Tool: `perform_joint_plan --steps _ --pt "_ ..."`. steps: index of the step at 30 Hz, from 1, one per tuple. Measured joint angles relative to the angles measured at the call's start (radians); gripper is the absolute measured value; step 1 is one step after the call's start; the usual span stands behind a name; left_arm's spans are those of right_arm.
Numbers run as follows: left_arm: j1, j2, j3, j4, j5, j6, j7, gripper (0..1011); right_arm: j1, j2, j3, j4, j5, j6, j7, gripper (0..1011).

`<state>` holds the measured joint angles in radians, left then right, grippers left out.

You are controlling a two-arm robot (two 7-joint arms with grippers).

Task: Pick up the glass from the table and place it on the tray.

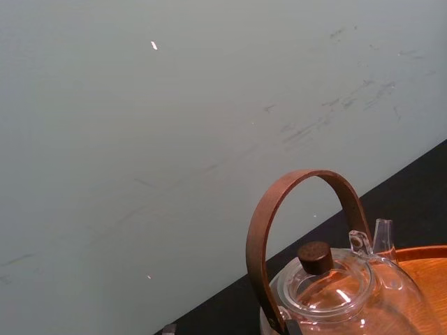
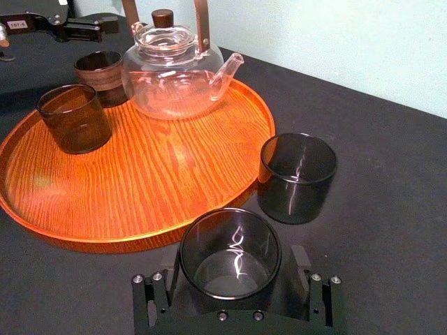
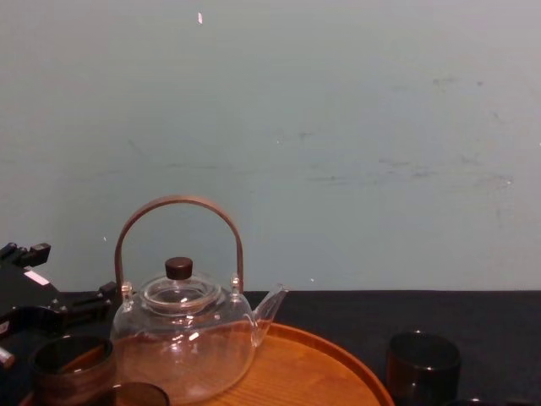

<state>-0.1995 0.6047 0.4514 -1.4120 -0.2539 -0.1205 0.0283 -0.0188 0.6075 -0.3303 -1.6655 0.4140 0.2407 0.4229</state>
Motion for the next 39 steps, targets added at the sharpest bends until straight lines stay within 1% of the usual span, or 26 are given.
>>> perform_joint_plan --steps 6,13,20,25,39 --pt "0.0 0.0 0.0 0.0 0.0 0.0 0.0 1001 0.029 -0.014 -0.019 0.035 0.0 -0.001 0.013 1002" --pt "0.0 0.0 0.0 0.0 0.0 0.0 0.0 1001 0.049 -0.025 -0.036 0.059 0.0 -0.005 0.017 1002" --pt "0.0 0.0 0.0 0.0 0.0 0.0 0.0 1001 0.049 -0.024 -0.035 0.058 0.0 -0.006 0.017 1002" --pt "0.0 0.0 0.0 0.0 0.0 0.0 0.0 1001 0.048 -0.024 -0.034 0.057 -0.001 -0.007 0.017 908" --pt "0.0 0.0 0.0 0.0 0.0 0.0 0.0 1001 0.046 -0.023 -0.033 0.055 -0.001 -0.007 0.017 907"
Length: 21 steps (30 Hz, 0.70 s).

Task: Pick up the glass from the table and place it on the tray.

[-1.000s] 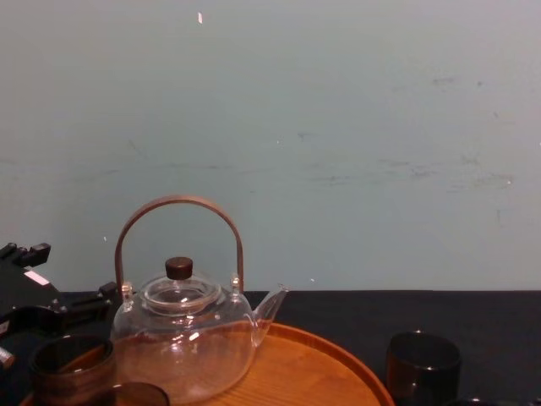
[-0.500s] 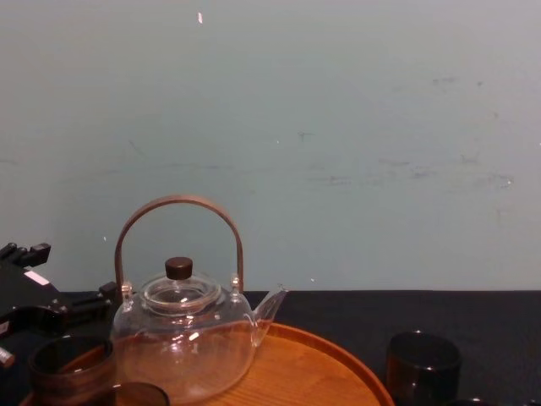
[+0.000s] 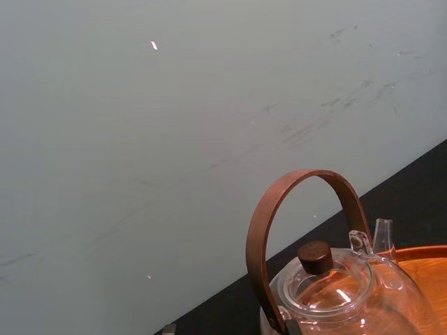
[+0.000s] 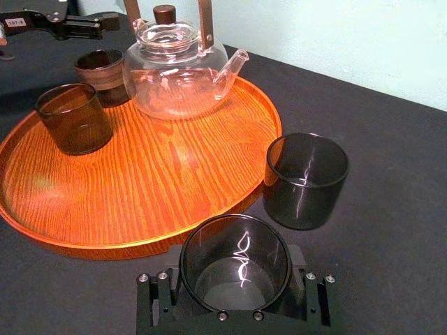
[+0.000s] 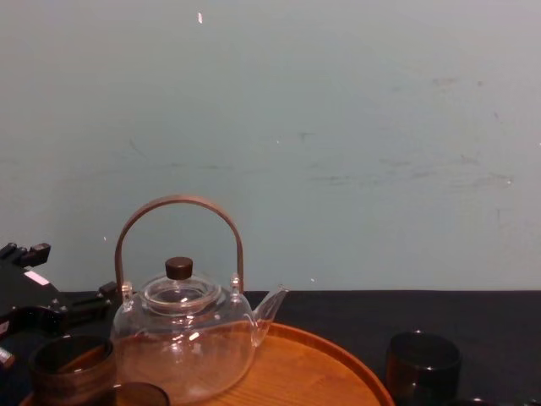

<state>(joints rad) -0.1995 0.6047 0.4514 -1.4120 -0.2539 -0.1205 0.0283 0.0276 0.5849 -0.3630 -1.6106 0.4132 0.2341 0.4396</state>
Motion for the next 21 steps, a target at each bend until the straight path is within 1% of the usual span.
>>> perform_joint_plan --steps 8,12,21 --pt "0.0 0.0 0.0 0.0 0.0 0.0 0.0 1001 -0.001 0.0 0.0 -0.001 0.001 0.0 0.0 906" --pt "0.0 0.0 0.0 0.0 0.0 0.0 0.0 1001 0.006 -0.003 -0.004 0.003 0.014 -0.013 0.017 906" --pt "0.0 0.0 0.0 0.0 0.0 0.0 0.0 1001 0.036 -0.007 -0.053 -0.047 0.023 -0.016 0.05 906"
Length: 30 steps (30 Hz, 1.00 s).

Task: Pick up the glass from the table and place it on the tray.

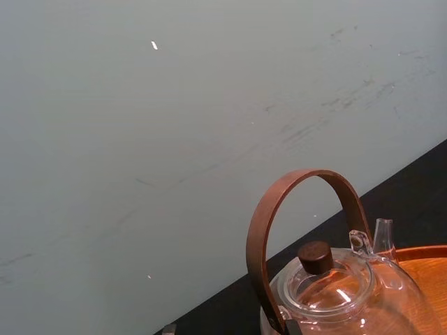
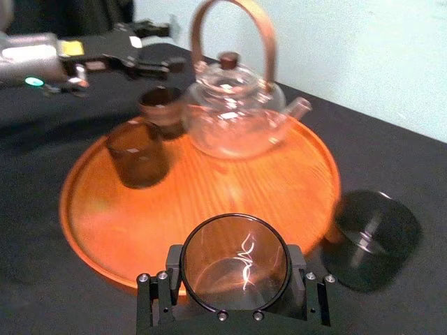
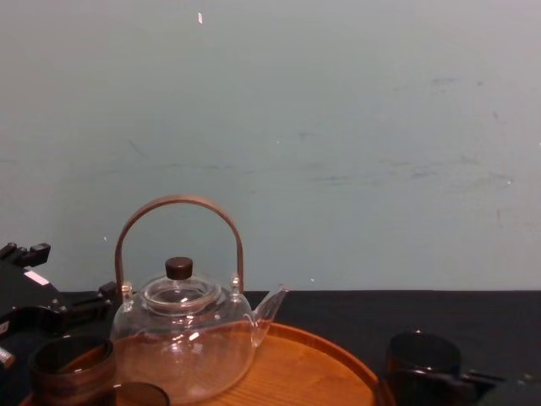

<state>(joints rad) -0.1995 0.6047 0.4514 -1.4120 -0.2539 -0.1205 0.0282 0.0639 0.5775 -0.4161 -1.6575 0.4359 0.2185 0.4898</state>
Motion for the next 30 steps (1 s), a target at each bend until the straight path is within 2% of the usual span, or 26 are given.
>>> perform_joint_plan --steps 7,23,30 --pt "0.0 0.0 0.0 0.0 0.0 0.0 0.0 1001 0.05 -0.026 -0.053 -0.002 0.004 0.007 0.023 906" --pt "0.0 0.0 0.0 0.0 0.0 0.0 0.0 1001 0.217 -0.151 -0.189 0.141 -0.005 0.021 0.055 906" --pt "0.0 0.0 0.0 0.0 0.0 0.0 0.0 1001 0.241 -0.174 -0.22 0.178 -0.009 0.022 0.059 906"
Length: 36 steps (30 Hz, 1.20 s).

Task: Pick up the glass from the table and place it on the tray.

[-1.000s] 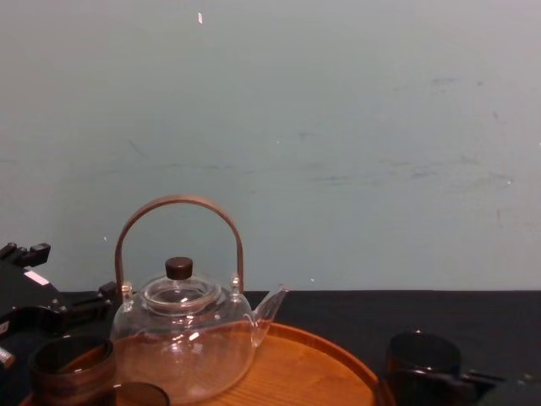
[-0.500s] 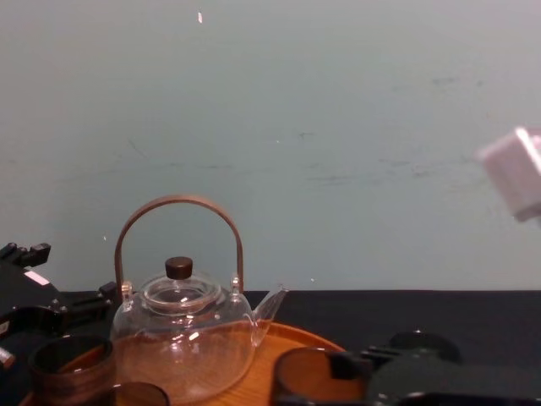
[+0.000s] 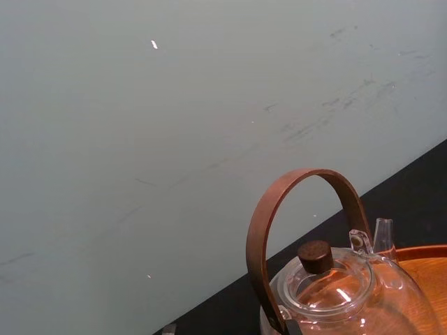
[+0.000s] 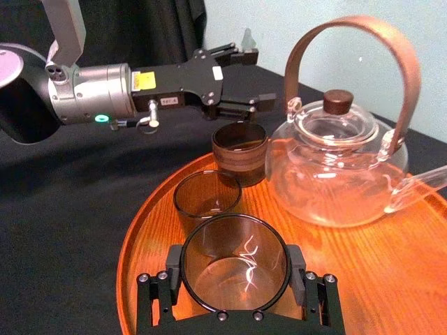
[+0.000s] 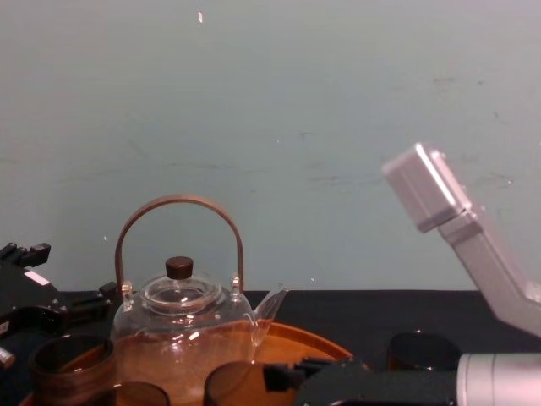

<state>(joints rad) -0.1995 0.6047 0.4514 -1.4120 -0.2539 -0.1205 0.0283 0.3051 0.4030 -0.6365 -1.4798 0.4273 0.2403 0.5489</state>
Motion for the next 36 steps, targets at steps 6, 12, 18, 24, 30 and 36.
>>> perform_joint_plan --steps 6,12,18,24,30,36 --pt "0.0 0.0 0.0 0.0 0.0 0.0 0.0 1001 0.0 -0.001 -0.009 0.01 0.0 0.004 0.0 906" --pt "0.0 0.0 0.0 0.0 0.0 0.0 0.0 1001 -0.009 0.008 -0.01 0.016 0.009 0.006 0.0 906" --pt "0.0 0.0 0.0 0.0 0.0 0.0 0.0 1001 -0.012 0.011 -0.014 0.028 0.016 0.006 0.004 906" --pt "0.0 0.0 0.0 0.0 0.0 0.0 0.0 1001 -0.008 0.006 -0.021 0.042 0.02 0.006 0.008 906" --pt "0.0 0.0 0.0 0.0 0.0 0.0 0.0 1001 -0.002 -0.003 -0.027 0.056 0.021 0.008 0.007 907" --pt "0.0 0.0 0.0 0.0 0.0 0.0 0.0 1001 0.0 -0.006 -0.03 0.059 0.021 0.01 0.002 906"
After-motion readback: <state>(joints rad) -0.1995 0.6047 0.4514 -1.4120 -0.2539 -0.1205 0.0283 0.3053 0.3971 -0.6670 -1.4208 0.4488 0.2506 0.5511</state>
